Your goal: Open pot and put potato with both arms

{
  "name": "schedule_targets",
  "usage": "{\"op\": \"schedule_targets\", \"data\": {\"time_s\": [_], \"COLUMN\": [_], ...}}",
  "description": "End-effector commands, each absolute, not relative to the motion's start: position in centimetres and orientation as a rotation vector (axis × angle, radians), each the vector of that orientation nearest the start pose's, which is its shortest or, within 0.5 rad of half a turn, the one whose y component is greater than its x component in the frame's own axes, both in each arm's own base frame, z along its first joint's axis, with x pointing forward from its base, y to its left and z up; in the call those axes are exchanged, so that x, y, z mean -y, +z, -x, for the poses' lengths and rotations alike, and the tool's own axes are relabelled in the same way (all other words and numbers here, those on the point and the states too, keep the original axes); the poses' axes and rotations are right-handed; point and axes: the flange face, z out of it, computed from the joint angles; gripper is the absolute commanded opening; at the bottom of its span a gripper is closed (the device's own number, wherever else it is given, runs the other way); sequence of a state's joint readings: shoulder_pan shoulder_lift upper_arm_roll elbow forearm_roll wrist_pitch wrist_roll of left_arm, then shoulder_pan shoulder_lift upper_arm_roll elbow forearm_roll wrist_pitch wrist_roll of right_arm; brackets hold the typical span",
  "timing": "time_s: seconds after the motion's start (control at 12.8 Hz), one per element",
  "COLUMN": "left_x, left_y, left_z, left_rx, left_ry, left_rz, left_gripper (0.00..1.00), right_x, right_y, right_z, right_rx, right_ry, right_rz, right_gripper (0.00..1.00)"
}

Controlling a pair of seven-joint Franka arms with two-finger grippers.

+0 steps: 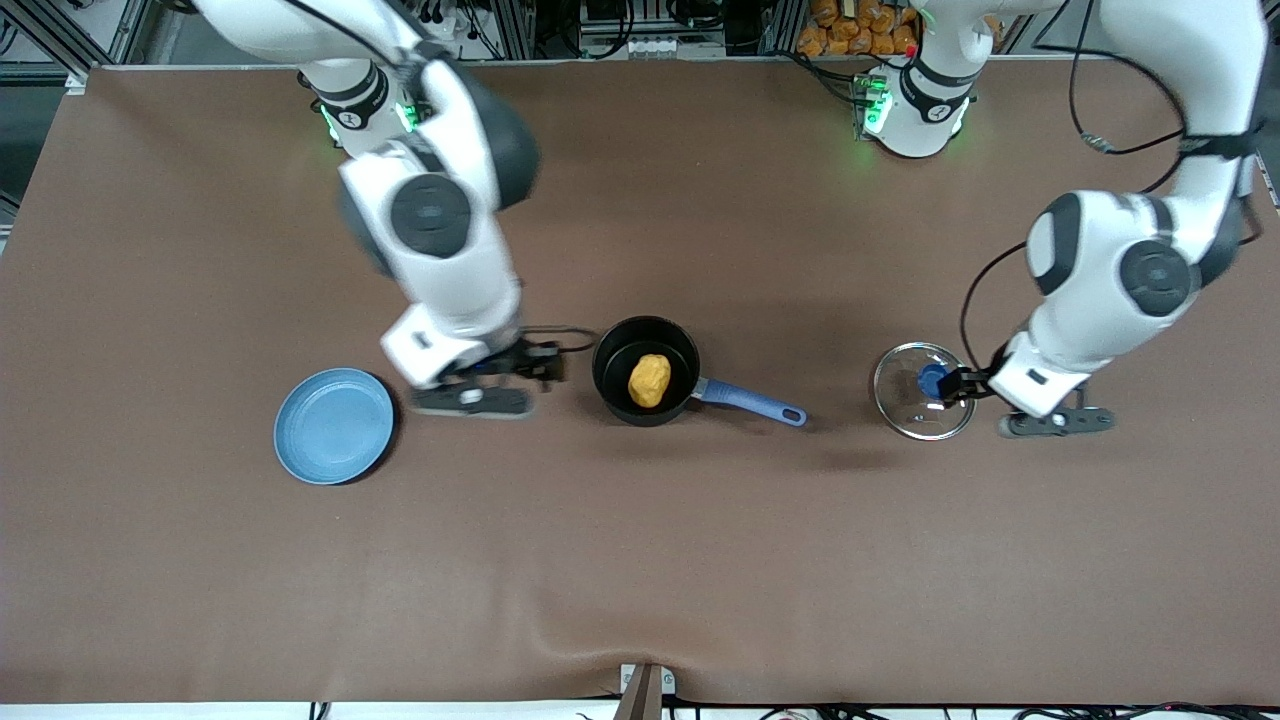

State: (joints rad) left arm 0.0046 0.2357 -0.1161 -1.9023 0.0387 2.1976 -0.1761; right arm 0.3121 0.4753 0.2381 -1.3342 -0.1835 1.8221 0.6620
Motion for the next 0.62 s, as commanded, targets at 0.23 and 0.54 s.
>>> {"op": "schedule_targets", "data": {"time_s": [0.23, 0.54], "left_x": [6.1, 5.5], "left_y": [50.7, 56.9], "left_z": [-64.0, -63.1], "left_rx": [0.076, 0.105], "left_ry": [-0.128, -0.101], "left_rz": [3.119, 3.128], "left_gripper": [1.00, 1.00], "right_x": [-18.6, -8.1], "right_y": [51.7, 53.7], "right_z": [-63.8, -64.0], "right_rx": [-0.016, 0.132], "right_ry": [-0.006, 0.101], "right_rz": [3.195, 3.130], "right_gripper": [1.00, 1.00]}}
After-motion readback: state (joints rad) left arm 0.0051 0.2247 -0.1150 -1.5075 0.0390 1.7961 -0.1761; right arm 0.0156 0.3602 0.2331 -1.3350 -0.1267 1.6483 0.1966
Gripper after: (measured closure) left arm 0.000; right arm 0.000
